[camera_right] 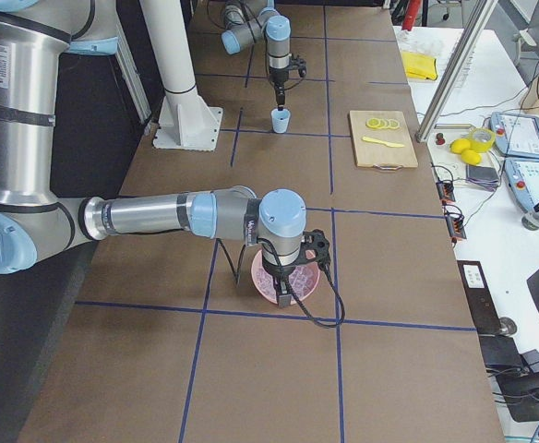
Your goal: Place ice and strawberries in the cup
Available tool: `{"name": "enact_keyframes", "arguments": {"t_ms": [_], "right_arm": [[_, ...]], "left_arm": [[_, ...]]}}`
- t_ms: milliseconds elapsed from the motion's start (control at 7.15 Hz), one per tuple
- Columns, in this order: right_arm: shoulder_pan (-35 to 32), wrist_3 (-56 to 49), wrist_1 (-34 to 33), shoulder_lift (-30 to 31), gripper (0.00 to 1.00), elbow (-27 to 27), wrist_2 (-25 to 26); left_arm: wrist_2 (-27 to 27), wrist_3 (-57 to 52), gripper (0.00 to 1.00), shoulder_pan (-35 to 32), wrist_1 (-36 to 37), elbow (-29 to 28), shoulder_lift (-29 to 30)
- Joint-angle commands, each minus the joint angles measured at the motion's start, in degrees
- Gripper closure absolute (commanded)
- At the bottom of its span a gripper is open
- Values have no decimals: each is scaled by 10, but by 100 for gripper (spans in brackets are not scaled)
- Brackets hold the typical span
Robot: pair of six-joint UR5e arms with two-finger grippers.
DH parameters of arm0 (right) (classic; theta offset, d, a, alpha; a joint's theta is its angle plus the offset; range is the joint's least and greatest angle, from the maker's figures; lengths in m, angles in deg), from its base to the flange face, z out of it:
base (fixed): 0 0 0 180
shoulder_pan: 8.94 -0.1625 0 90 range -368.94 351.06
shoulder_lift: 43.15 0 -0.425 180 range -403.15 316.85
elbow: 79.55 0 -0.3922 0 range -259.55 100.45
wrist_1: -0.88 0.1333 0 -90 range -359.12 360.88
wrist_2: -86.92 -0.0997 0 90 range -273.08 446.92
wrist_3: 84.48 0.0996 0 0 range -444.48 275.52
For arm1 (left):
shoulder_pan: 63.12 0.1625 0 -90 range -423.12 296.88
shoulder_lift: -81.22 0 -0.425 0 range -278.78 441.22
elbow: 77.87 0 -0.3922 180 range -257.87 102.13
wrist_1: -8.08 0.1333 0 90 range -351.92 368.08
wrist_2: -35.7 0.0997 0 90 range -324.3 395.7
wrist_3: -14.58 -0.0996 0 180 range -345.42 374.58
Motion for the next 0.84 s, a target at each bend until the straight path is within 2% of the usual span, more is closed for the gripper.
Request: {"name": "enact_keyframes", "arguments": {"t_ms": [0, 140, 280, 420, 699], "right_arm": [[0, 0, 0, -1, 1, 0, 0], [0, 0, 0, -2, 1, 0, 0], [0, 0, 0, -2, 1, 0, 0], [0, 0, 10, -2, 1, -3, 1], [1, 0, 20, -1, 1, -16, 1]], "left_arm": [[-2, -13, 0, -1, 2, 50, -35], [-2, -70, 0, -7, 4, 101, -88], [-12, -154, 0, -51, 4, 143, -138], [-59, -261, 0, -103, 4, 156, -176], [-165, -460, 0, -250, 0, 156, -252]]}}
